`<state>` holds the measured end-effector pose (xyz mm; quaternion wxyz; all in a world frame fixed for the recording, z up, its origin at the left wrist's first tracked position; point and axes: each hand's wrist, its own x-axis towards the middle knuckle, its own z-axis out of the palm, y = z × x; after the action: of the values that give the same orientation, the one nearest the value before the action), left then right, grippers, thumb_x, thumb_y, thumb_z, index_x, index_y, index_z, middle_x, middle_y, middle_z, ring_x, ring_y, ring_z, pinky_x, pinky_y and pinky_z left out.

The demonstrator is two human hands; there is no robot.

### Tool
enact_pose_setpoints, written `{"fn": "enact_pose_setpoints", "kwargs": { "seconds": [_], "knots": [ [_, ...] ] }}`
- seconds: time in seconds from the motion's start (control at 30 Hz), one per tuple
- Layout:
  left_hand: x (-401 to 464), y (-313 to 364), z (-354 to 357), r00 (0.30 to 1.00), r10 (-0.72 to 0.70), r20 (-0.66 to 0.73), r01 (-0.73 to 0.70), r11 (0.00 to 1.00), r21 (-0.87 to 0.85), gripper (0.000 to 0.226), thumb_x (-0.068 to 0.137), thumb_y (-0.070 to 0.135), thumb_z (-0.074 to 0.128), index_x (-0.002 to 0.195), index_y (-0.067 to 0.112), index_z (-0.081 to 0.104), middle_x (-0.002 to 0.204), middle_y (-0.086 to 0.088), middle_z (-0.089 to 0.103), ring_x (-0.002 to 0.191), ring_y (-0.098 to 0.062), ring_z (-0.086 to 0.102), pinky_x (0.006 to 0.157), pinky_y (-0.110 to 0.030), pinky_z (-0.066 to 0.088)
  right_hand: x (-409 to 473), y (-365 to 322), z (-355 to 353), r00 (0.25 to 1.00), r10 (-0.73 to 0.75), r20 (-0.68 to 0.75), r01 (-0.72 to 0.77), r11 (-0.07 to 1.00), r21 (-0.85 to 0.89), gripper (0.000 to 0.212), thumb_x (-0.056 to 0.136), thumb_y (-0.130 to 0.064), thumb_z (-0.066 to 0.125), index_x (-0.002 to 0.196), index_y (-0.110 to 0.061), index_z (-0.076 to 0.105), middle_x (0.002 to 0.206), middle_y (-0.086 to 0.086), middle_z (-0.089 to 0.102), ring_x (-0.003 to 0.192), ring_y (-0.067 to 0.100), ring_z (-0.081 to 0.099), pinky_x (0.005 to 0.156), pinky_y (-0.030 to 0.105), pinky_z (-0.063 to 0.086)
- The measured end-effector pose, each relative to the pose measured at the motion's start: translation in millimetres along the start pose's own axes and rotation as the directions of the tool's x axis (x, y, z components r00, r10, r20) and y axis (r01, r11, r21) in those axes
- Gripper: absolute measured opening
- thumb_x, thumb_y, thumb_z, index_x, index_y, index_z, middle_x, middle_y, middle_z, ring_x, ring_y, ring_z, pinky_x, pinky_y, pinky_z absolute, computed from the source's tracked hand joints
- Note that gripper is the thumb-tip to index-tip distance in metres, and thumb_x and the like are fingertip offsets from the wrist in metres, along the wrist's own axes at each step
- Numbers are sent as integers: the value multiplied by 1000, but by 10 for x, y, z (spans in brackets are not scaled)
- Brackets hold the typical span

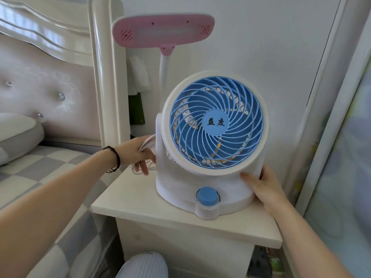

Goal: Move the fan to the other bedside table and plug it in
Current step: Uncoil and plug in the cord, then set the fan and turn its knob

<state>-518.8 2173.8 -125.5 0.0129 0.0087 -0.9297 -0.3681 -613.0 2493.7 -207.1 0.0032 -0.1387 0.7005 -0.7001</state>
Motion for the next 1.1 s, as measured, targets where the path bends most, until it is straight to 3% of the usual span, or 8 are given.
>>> {"fn": "enact_pose_setpoints", "kwargs": {
  "seconds": [0.07,0.17,0.27,0.53,0.63,0.83,0.93,1.1],
  "knots": [
    [49,48,-118,991,45,-122,-37,997,67,22,91,6,49,99,26,54,78,-2,75,64,-36,68,58,-43,58,-7,-1,0,1000,-8,0,8,1000,2,42,81,-4,65,121,-13,52,108,6,65,91,15,63,76,31,51],
    [98,171,-273,963,34,-269,-37,999,-8,16,96,14,40,91,7,53,60,-11,65,32,-16,47,34,-23,41,-19,-11,4,1000,-7,7,7,1000,19,44,81,-4,65,122,-13,52,108,5,65,96,20,63,81,35,51],
    [149,358,-428,902,53,-429,-91,994,-69,26,96,10,36,73,13,48,47,-7,47,25,-10,31,30,-15,25,-27,-21,8,1000,-19,17,18,999,27,43,81,-1,64,120,-13,51,106,4,65,92,17,62,77,30,52],
    [286,985,-625,894,84,-440,-239,921,-309,22,94,12,37,76,13,48,49,2,40,31,-7,32,34,-17,27,-32,-125,-105,976,104,189,-121,989,80,55,68,-12,78,118,-17,55,104,5,73,90,22,70,66,26,56],
    [277,1151,-740,872,39,-487,-318,803,-504,20,94,10,41,75,12,48,46,3,44,29,-7,37,35,-16,30,15,-379,-284,948,126,292,-153,985,73,65,69,6,71,127,-16,50,109,9,72,97,24,68,68,25,58],
    [206,1125,-860,781,49,-623,-354,857,-376,16,90,9,47,75,13,50,58,-3,49,35,-5,50,51,-27,44,182,-1609,-116,938,-338,80,343,938,-59,56,81,18,46,125,-15,48,120,6,60,114,20,55,91,23,49],
    [178,1196,-864,764,77,-640,-389,847,-363,15,91,4,44,79,11,50,63,-4,55,44,-7,57,61,-28,51,243,-2202,330,843,-501,198,538,797,-276,44,84,7,52,125,-9,53,112,3,63,107,16,59,93,23,46],
    [152,1512,-891,714,192,-674,-464,850,-250,17,93,9,41,81,15,51,67,-2,59,51,-4,59,60,-21,51,406,-2551,1087,789,-398,469,614,550,-566,64,82,-22,65,139,-12,38,132,5,53,109,18,56,96,32,44]
  ]
}}
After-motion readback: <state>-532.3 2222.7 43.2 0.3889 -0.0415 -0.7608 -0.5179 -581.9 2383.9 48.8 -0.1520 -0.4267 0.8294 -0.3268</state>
